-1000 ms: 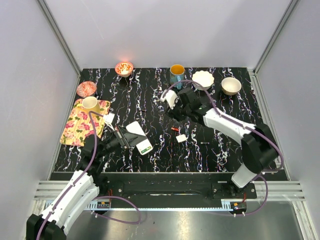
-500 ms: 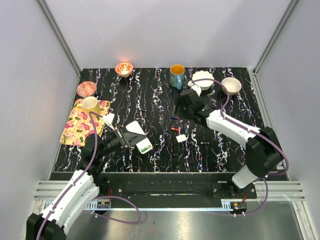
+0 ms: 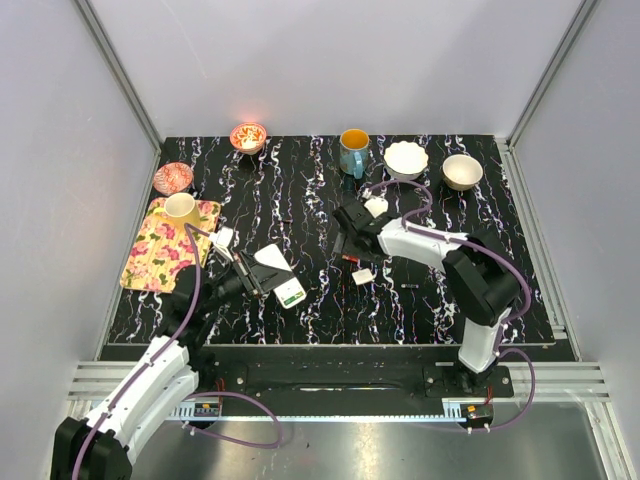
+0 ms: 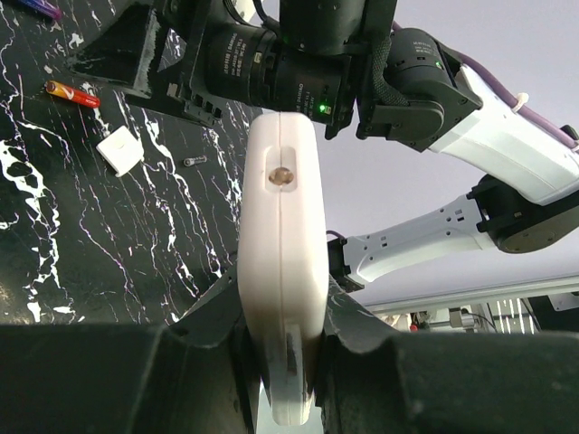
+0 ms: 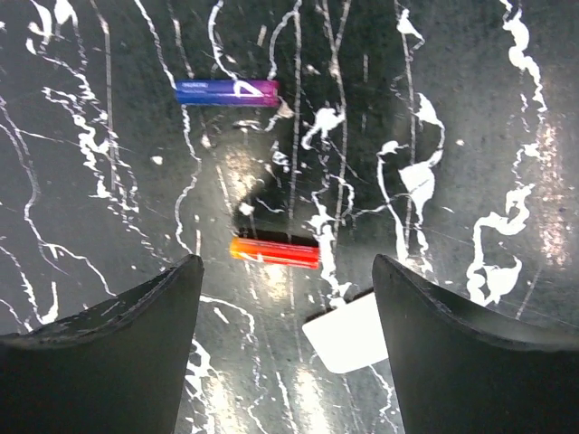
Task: Load the batteries into the remote control
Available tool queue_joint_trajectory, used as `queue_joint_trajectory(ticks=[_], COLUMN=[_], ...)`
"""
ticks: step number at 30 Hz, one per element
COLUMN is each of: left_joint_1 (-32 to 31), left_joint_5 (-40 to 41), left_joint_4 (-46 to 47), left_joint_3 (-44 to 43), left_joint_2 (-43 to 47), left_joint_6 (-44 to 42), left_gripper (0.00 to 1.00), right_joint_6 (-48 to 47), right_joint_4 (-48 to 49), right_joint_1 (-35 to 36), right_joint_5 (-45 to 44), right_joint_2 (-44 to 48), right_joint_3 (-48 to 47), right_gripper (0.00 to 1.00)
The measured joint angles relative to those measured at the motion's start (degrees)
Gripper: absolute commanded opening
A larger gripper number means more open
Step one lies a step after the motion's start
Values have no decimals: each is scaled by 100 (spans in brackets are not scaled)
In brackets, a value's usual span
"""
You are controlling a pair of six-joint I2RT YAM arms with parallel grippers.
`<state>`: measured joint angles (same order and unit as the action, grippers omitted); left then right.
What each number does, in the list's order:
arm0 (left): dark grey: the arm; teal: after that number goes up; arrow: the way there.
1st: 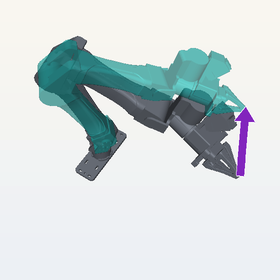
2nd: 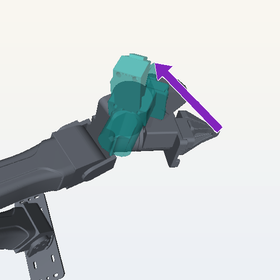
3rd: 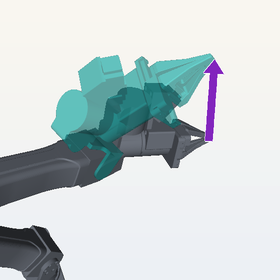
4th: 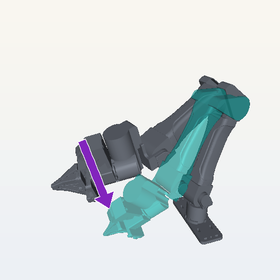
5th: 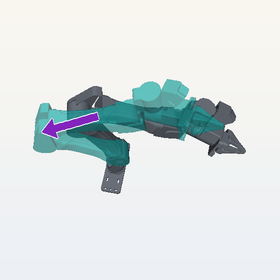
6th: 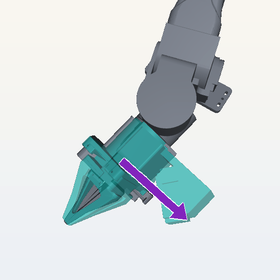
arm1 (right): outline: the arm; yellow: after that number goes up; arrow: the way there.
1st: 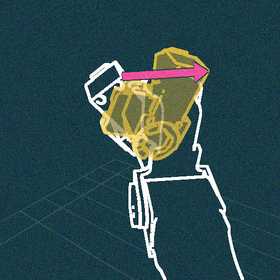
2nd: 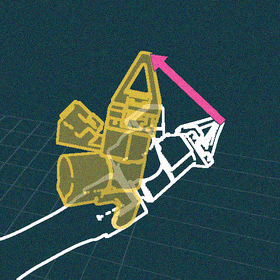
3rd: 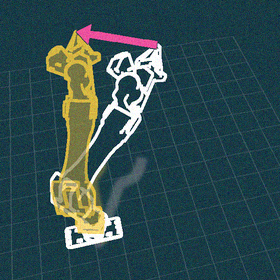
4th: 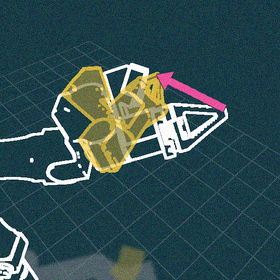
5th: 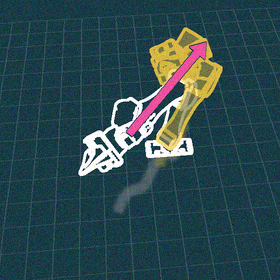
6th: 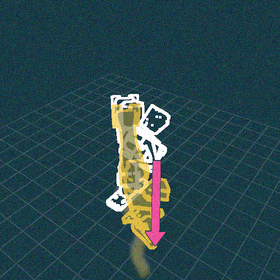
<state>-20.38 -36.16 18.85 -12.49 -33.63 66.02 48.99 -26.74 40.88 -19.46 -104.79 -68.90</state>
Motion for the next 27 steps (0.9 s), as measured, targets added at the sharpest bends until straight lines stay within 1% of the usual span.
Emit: queue_joint_trajectory(ticks=[10, 16, 27], left_joint_1=[0, 0, 0], left_joint_5=[-2, -2, -2], left_joint_4=[2, 4, 24], left_joint_3=[0, 0, 52], left_joint_2=[9, 2, -50], left_joint_6=[-13, -17, -20], left_gripper=[0, 0, 0], right_joint_6=[-127, -251, -398], right_joint_4=[-94, -249, -326], right_joint_1=[111, 111, 114], right_joint_5=[-87, -85, -92], right_joint_2=[-492, -715, -772], right_joint_3=[-599, -610, -669], right_gripper=[79, 75, 67])
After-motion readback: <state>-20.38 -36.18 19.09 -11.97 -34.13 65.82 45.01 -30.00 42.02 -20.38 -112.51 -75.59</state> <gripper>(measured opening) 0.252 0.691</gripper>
